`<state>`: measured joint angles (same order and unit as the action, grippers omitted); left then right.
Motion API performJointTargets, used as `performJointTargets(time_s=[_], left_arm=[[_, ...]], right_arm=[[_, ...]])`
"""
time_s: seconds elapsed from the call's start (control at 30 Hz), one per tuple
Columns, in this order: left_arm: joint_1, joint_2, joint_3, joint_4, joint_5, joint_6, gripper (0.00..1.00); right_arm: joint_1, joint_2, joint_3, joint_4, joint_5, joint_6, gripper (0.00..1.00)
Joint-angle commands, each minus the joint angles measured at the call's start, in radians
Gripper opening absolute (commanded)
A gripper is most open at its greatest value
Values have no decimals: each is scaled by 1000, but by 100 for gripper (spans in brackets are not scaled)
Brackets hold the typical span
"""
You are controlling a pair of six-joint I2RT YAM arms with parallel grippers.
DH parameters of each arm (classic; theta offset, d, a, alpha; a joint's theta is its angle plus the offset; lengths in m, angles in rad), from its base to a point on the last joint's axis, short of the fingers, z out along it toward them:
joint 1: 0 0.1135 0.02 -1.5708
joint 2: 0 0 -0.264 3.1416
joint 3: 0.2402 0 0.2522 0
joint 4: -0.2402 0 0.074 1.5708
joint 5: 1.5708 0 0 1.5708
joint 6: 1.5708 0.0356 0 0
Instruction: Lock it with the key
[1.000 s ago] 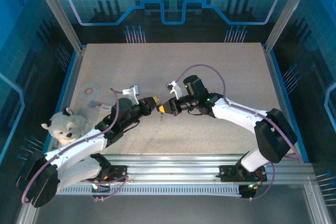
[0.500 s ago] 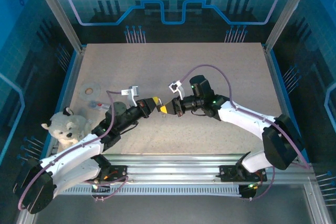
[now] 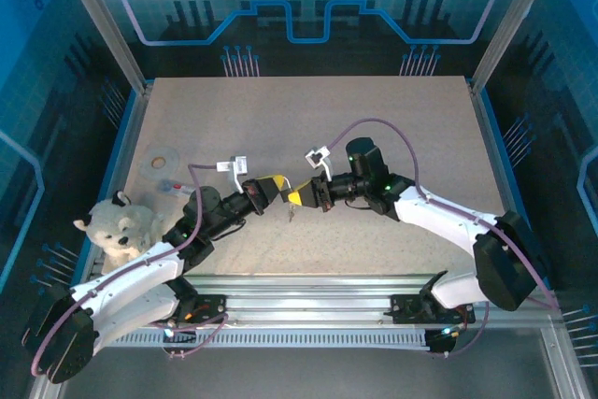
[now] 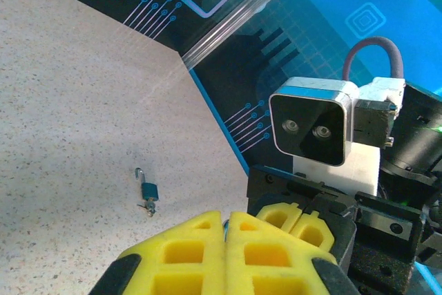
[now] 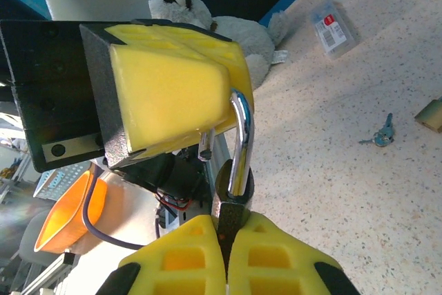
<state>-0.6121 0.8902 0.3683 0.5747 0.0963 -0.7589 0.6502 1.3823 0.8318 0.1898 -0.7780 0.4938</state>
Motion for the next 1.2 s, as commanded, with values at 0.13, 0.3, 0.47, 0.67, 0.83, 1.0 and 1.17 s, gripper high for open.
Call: performJointTargets(time_s=[0.13,0.3,0.47,0.67,0.83,1.0,1.17], left_arm=[[24,-3,-32,-21,-124,35,0],[24,-14,-47,-8,-131,41,0],[23,-29,-59,-3,-129,42,0],[25,-39,-74,6,-123,38,0],[25,-49,-89,22,-118,33,0],[25,-64,-107,37,-121,29,0],[25,-70,-125,71,-122,11,0]], right_arm=[[9,-66,-21,121,-233,12,0],[9,-74,-33,169,-272,34,0],[9,-86,-47,214,-292,57,0],[6,-92,-64,272,-308,88,0],[3,-102,-84,354,-333,132,0],[3,-109,-97,399,-348,151,0],[3,-103,-109,462,-365,189,0]])
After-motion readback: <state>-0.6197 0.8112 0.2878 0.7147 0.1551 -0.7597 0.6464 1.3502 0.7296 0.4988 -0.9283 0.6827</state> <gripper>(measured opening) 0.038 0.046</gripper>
